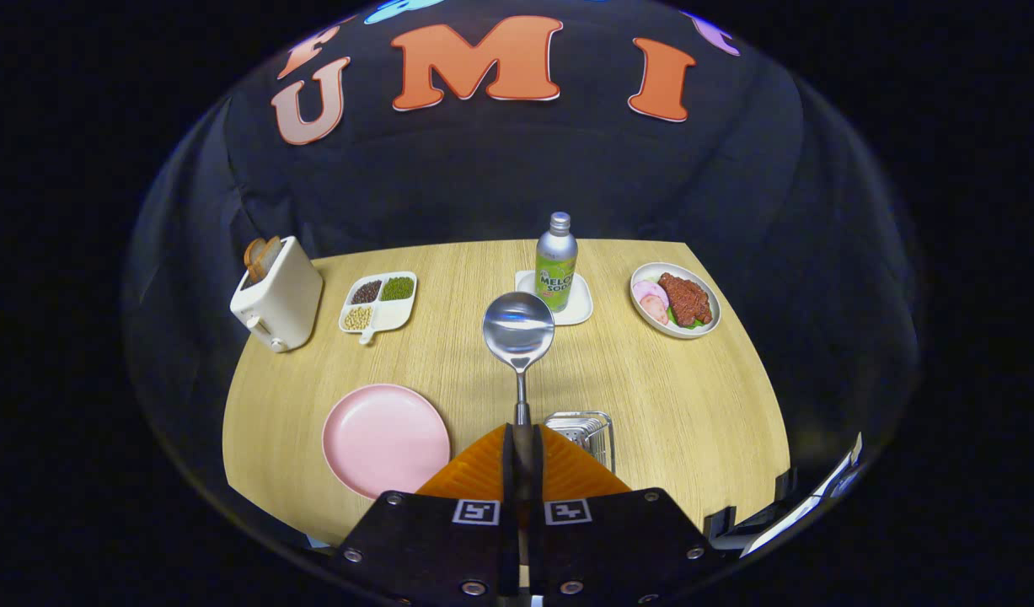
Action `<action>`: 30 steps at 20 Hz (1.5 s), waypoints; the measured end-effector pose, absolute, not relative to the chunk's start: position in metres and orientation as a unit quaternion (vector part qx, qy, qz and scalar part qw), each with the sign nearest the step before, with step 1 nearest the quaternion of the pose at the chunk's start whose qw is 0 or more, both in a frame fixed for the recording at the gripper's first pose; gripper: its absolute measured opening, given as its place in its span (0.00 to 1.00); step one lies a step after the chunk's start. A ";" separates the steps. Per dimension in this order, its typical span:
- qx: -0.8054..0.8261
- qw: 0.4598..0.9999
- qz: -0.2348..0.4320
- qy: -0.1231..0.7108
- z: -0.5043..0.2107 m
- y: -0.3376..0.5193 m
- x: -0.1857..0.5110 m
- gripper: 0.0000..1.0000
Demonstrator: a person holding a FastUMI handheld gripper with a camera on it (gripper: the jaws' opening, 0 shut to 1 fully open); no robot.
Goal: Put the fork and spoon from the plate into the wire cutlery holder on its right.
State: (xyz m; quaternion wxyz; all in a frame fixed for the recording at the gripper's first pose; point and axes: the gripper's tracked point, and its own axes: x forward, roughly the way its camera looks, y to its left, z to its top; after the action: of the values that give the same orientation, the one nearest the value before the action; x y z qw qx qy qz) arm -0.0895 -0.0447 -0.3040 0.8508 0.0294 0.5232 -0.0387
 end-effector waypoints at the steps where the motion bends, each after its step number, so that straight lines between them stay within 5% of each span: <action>1: 0.015 0.848 -0.032 0.529 -0.307 -0.048 -0.090 0.05; 16: -0.010 0.726 0.013 0.688 -0.363 -0.079 -0.142 0.06; 30: -0.024 0.676 0.029 0.736 -0.385 -0.089 -0.146 0.08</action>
State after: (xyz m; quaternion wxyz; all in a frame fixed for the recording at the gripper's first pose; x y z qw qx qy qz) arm -0.1459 -0.0886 -0.3849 0.6755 -0.0241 0.7364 0.0287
